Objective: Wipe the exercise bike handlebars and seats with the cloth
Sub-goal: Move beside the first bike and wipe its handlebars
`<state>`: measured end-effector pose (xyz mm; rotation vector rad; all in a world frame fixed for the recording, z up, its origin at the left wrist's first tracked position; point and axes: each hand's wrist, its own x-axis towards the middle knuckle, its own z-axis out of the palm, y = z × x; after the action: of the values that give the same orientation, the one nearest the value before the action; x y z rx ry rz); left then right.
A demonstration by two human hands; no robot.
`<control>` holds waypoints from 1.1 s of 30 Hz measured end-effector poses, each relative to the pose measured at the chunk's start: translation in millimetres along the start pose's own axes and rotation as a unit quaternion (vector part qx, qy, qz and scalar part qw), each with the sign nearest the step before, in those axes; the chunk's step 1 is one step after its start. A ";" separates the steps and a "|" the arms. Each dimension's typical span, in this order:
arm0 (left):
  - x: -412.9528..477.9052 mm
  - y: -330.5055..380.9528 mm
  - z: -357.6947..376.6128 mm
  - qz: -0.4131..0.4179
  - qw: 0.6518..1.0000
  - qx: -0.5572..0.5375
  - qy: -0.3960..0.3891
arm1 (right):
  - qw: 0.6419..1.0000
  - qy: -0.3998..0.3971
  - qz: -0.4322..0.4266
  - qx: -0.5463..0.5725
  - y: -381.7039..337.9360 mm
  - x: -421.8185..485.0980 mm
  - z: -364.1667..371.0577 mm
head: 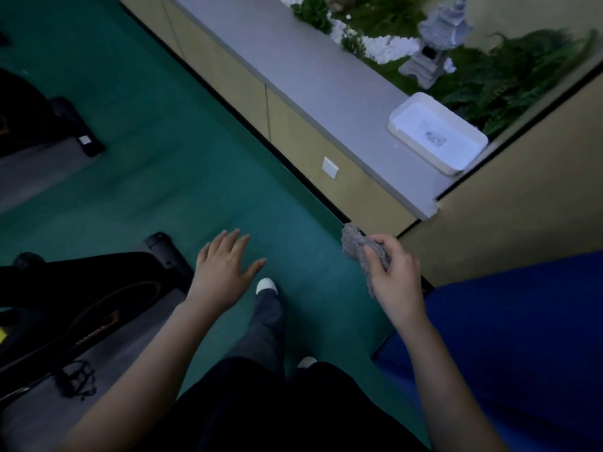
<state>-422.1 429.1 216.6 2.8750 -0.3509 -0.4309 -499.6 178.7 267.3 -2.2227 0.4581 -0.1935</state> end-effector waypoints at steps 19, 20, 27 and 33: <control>201.2 -116.6 -76.8 -0.085 0.996 -0.020 -0.031 | 0.995 -0.051 -0.084 -0.019 -115.7 233.5 117.0; 204.4 -122.3 -76.8 -0.097 0.994 -0.023 -0.037 | 0.994 -0.059 -0.085 -0.021 -119.8 244.7 123.4; 227.5 -158.4 -77.6 -0.216 0.973 -0.051 -0.063 | 0.981 -0.151 -0.118 -0.015 -151.4 329.2 180.6; 286.3 -167.4 -94.9 -0.296 0.951 -0.071 -0.053 | 0.956 -0.240 -0.169 -0.009 -183.6 421.8 222.0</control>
<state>-92.9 528.8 190.0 2.7698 0.5266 -0.6731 0.9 280.4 260.3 -2.2544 -0.1866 0.1742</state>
